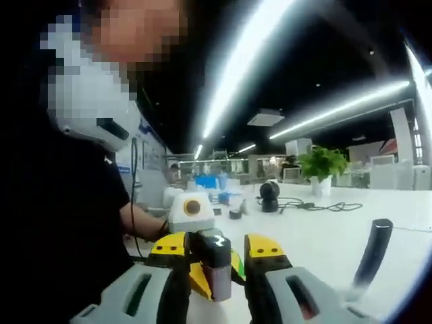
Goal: Pick up cosmetic bottle twist off cap place on table pick up cap screw tight cap place on table
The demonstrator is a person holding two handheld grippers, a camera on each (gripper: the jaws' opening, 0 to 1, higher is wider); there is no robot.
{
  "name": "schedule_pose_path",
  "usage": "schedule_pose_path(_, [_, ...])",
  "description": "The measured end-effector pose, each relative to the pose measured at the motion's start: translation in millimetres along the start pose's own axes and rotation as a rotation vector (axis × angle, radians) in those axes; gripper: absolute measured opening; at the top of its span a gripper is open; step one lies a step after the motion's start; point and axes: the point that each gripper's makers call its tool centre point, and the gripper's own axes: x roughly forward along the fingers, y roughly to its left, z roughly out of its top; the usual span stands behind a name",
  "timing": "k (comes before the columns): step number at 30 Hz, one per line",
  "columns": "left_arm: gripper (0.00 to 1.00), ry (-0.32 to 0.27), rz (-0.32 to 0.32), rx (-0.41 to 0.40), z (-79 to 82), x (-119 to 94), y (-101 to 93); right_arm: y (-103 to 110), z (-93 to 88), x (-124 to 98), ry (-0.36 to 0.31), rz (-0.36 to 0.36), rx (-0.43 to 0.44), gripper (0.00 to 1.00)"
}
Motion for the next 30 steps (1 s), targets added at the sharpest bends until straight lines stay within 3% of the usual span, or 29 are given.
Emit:
schedule_pose_path(10, [0.09,-0.011,-0.067,-0.004,4.4,-2,-15.4,16,-5.8,9,0.05,0.15,-0.009,0.23])
schedule_pose_path(18, [0.09,-0.01,-0.081,0.006,5.3,0,-18.2,23,-3.6,17,0.055,0.197,-0.02,0.2])
schedule_pose_path(30, [0.09,-0.008,-0.095,0.005,4.1,3,-19.8,26,-9.0,24,0.07,0.212,-0.032,0.16])
